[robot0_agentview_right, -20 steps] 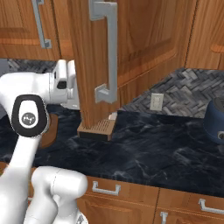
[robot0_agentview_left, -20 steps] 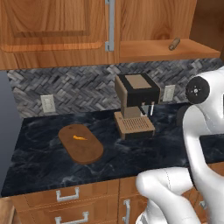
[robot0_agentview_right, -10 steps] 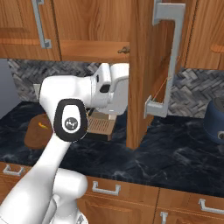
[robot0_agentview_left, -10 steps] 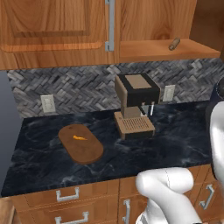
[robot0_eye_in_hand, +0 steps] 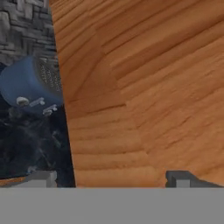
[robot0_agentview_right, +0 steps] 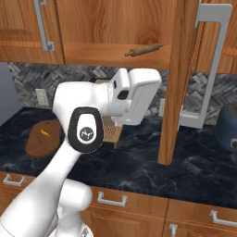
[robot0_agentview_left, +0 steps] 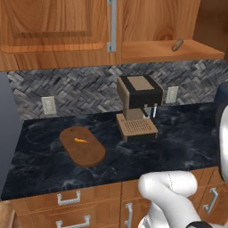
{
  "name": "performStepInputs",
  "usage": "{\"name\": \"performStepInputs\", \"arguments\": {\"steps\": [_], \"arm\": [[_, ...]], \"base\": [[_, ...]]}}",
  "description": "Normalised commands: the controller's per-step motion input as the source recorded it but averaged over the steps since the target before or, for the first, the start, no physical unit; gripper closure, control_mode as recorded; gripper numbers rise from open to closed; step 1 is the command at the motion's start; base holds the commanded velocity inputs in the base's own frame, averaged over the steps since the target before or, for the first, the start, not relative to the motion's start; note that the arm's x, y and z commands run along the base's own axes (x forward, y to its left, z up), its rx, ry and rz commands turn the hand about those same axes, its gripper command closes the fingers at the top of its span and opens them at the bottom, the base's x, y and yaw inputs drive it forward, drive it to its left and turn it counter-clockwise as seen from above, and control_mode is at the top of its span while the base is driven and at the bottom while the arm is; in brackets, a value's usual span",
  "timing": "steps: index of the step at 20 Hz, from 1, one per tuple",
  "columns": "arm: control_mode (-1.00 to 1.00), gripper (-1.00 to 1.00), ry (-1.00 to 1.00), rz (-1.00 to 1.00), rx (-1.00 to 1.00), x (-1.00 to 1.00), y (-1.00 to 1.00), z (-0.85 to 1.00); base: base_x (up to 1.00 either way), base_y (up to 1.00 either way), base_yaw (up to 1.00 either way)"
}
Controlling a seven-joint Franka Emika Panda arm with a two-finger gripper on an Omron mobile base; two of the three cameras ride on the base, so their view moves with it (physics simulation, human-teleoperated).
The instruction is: Open the cabinet, retrieve the rolling pin, and place it next to the meat on the cutting board to prepare for tenderizing.
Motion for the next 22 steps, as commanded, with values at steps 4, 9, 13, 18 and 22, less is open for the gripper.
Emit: {"name": "performStepInputs", "arguments": {"steps": [4,9,13,18,22], "arm": [[-1.00,-1.00,-0.11,0.15,0.02,-0.46,0.47,0.01],[-1.00,-1.00,-0.13,0.00,0.02,-0.12,0.68,0.10],[-1.00,-1.00,-0.11,0.00,0.08,0.01,0.82,0.30],[-1.00,-1.00,-0.09,0.00,0.18,0.00,0.69,0.41],[-1.00,-1.00,-0.03,0.00,0.25,0.00,0.56,0.31]], "base": [[0.00,0.00,0.00],[0.00,0.00,0.00],[0.00,0.00,0.00],[0.00,0.00,0.00],[0.00,0.00,0.00]]}}
